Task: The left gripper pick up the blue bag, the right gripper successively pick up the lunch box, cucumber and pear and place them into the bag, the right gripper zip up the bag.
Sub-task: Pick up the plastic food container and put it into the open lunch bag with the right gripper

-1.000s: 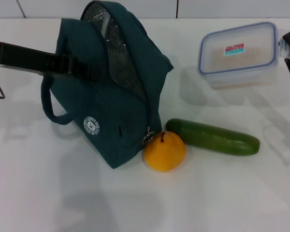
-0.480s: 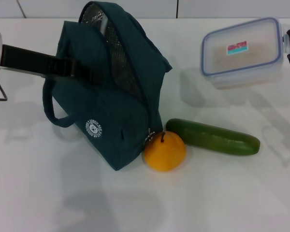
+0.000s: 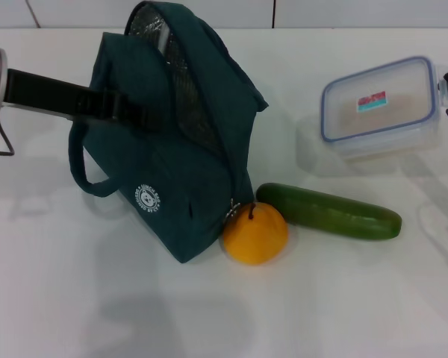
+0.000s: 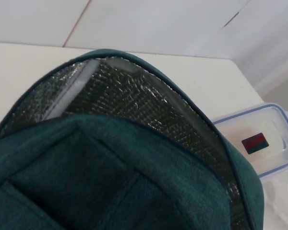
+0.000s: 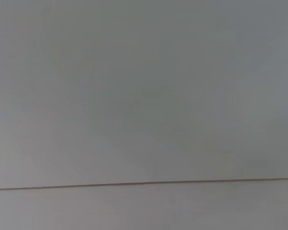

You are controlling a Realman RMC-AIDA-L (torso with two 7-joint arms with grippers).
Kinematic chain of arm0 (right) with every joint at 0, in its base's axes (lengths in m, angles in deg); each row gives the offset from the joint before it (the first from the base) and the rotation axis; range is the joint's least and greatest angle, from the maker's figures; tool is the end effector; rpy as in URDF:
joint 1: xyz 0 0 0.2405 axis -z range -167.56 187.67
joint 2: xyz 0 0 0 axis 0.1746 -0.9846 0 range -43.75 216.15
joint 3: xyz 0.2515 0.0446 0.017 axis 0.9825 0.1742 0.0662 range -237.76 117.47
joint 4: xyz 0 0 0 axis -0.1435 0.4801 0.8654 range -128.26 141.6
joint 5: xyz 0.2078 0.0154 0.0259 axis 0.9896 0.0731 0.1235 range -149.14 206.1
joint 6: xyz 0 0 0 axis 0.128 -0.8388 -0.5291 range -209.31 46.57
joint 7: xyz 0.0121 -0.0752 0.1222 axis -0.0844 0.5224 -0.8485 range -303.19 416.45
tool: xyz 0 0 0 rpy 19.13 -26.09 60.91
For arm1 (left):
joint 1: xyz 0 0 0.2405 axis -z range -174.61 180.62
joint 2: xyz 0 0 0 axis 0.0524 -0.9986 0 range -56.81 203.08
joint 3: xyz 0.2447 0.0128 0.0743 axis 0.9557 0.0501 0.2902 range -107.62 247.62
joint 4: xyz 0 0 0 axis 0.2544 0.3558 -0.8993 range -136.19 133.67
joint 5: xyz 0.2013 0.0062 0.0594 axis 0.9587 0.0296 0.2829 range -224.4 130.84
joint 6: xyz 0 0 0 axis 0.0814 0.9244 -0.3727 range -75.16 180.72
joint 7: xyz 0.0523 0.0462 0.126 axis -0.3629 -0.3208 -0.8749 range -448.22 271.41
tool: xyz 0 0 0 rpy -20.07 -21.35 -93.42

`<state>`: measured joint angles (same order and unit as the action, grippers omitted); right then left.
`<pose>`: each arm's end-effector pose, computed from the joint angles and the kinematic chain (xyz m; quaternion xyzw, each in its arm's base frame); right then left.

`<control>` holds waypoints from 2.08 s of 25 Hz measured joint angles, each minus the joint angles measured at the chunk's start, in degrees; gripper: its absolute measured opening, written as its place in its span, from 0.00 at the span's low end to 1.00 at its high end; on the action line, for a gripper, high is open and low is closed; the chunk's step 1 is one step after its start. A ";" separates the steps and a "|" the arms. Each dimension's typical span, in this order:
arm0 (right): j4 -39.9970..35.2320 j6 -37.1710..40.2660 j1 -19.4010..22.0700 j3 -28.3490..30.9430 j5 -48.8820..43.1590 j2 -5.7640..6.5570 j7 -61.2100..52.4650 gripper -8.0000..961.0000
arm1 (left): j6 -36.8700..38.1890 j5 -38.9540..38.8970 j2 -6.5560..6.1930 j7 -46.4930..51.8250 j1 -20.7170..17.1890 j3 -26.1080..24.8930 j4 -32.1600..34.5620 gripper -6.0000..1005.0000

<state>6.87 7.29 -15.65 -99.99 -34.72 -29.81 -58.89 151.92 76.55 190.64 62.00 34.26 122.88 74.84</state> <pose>0.3065 0.3026 0.0049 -0.4365 0.6452 0.6256 0.0425 -0.1826 0.3465 0.0696 -0.8599 -0.4911 -0.1073 0.0884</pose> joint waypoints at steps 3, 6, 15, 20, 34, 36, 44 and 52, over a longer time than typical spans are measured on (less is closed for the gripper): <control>0.03 -0.23 0.28 -0.09 -0.04 0.00 0.08 0.11 | 0.00 0.01 0.00 -0.42 0.08 0.20 -0.55 0.04; 0.27 -0.22 0.30 -0.16 -0.06 0.00 0.09 0.11 | 0.00 0.01 0.00 -0.67 0.12 0.22 -0.82 0.04; 0.42 0.77 0.40 -0.11 -0.09 -0.05 0.12 0.11 | 0.00 -0.07 0.00 -0.81 0.02 0.21 -0.87 0.04; 0.47 3.23 -0.02 0.27 0.03 -0.15 0.08 0.11 | 0.00 -0.11 0.00 -0.82 -0.01 0.21 -0.87 0.04; 2.94 7.10 -1.74 1.39 0.54 -0.17 -1.26 0.11 | 0.37 -0.11 0.00 -0.82 0.40 0.39 -0.75 0.04; 3.72 7.47 -1.89 1.84 0.54 -0.17 -1.29 0.11 | 0.50 -0.11 -0.02 -0.82 0.66 0.39 -0.76 0.04; 5.57 10.68 -4.49 4.61 0.46 -0.18 -1.08 0.11 | 0.71 -0.10 -0.20 -1.23 1.42 0.39 -0.83 0.04; 6.42 11.58 -5.71 5.77 0.42 -0.18 -0.78 0.11 | 0.71 -0.10 -0.24 -2.01 2.17 0.39 -1.03 0.04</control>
<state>13.29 18.87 -21.36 -94.22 -34.30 -29.99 -59.67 152.62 76.44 190.40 59.99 36.43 123.26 73.81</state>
